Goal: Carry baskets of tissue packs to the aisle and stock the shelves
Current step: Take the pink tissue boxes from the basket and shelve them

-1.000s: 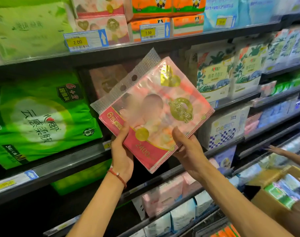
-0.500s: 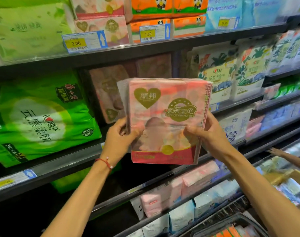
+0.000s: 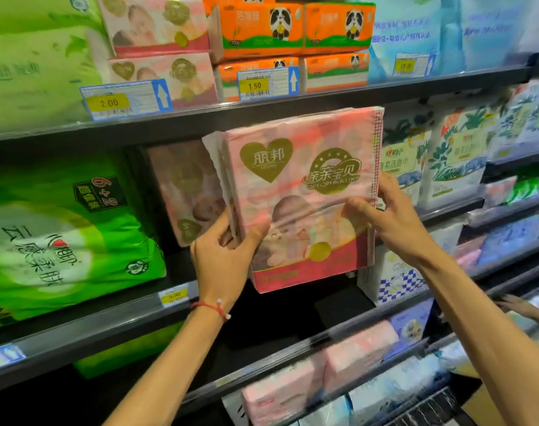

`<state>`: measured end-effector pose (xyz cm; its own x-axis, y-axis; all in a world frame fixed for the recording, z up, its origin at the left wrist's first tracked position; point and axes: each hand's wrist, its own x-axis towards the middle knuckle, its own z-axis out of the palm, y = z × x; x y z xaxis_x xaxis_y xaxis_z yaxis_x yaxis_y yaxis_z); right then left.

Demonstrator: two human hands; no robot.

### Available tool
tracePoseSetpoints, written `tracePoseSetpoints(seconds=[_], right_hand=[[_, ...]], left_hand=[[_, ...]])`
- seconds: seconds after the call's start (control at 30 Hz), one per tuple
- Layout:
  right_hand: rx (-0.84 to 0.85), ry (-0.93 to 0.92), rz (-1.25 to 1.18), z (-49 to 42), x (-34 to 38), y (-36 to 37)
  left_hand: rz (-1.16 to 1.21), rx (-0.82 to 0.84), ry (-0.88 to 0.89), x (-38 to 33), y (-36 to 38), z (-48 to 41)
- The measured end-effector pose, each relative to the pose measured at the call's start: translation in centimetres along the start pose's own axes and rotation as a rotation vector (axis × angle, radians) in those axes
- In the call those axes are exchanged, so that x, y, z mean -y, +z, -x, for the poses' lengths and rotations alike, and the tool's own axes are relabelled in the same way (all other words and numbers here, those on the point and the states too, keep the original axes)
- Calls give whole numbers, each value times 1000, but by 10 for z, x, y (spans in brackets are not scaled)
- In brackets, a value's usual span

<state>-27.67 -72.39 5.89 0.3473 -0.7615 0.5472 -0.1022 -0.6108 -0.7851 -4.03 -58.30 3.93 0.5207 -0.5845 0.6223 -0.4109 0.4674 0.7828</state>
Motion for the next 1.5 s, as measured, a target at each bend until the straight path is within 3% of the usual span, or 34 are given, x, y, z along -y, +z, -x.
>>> tracePoseSetpoints(seconds=[0.17, 0.4, 0.6, 1.03, 1.37, 1.5], right_hand=[[-29, -24, -51, 3, -3, 1], [-116, 4, -118, 15, 6, 10], [-11, 95, -153, 7, 3, 8], [24, 27, -115, -45, -7, 13], [14, 112, -109, -96, -57, 25], [-37, 132, 21, -111, -73, 29]], left_hand=[[-41, -82, 36, -6, 10, 4], [-71, -76, -86, 4, 12, 7], [-150, -159, -227, 5, 11, -19], [-242, -78, -275, 21, 32, -82], [-227, -34, -223, 68, 57, -103], [-207, -59, -208, 86, 70, -98]])
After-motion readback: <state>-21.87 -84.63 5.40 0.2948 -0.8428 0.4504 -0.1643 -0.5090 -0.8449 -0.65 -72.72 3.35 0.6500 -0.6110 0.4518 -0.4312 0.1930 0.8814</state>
